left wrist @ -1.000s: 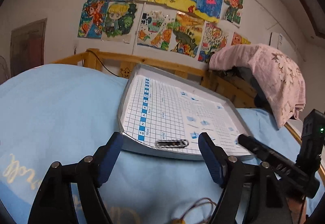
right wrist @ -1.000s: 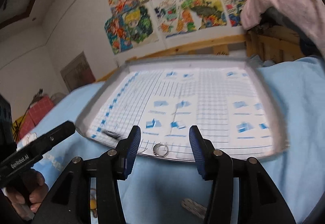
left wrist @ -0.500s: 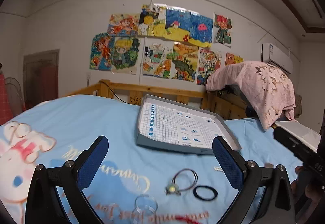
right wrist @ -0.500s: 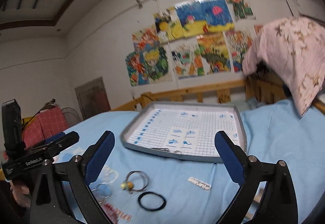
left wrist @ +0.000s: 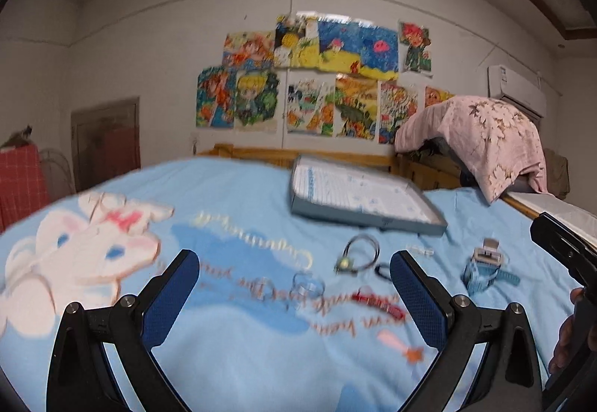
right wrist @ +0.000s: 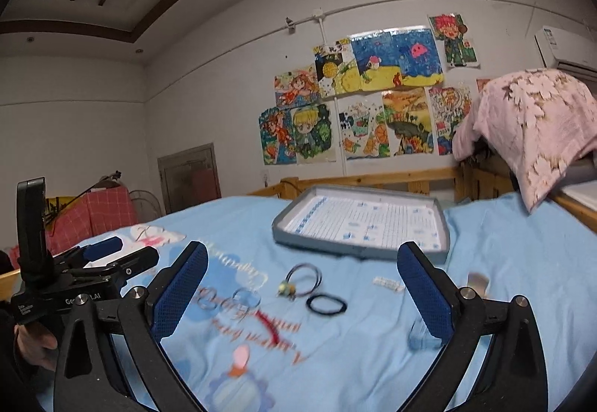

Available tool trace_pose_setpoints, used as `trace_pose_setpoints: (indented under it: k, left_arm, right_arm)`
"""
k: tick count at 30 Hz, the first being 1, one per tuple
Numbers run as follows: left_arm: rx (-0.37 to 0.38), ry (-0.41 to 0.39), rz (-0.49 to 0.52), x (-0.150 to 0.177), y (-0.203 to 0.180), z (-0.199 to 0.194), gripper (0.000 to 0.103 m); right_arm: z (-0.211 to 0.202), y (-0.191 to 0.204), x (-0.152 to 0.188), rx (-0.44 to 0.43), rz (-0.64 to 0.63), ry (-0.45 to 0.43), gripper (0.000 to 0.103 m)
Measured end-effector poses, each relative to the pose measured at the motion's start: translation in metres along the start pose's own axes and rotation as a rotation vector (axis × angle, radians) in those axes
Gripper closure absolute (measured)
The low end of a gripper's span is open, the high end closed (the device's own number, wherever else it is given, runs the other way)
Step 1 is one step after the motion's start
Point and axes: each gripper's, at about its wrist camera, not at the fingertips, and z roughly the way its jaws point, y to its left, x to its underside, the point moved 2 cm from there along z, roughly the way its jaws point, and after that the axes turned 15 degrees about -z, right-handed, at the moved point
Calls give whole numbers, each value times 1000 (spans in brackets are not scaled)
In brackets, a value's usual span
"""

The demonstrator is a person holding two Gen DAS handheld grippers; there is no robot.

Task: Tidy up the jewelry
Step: 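Move both tools back toward the remaining jewelry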

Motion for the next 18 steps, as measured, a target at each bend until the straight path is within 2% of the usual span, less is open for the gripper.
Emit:
trace_pose_setpoints:
  k: [6,10,18]
  left_arm:
    - [-27,52,-41,24,23,2,0]
    - [-36,87,-55,28,28,11,0]
    - [-49,130,-60,9,34,47,0]
  right_arm:
    - [-7,8,24,21,4,70,3]
    - [-1,9,38,15,13,121,3]
    - [23,7,54,-29,62,207,3]
